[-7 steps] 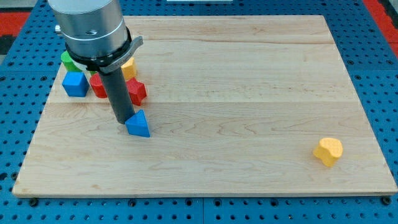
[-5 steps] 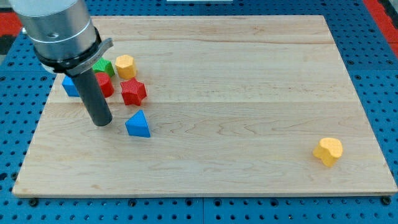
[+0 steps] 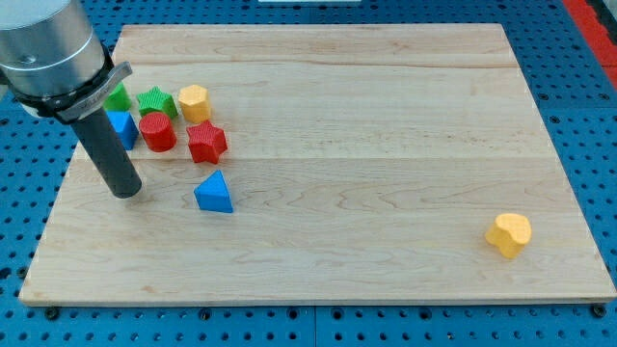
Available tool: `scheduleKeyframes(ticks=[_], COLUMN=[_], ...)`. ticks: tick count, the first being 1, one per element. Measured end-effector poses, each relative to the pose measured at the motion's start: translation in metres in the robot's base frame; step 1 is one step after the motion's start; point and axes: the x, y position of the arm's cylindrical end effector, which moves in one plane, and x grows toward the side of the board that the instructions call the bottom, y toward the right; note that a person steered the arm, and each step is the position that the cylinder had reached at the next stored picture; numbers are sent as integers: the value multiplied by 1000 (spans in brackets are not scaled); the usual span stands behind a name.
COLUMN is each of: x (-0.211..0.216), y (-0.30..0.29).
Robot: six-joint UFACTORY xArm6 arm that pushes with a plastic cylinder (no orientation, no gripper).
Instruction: Slide the blue triangle towards the right side of the board
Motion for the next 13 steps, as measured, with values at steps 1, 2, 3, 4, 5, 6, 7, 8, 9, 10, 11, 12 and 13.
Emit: scheduleKeyframes(ticks=[1, 2, 3, 4, 5, 6, 7, 8, 9, 10, 11, 12, 13], x=[7, 28, 39, 39, 39, 39, 48, 58, 68, 64, 36, -9, -8], y=[-1, 2, 10, 14, 14, 14, 14, 15, 28, 40, 22, 66, 176])
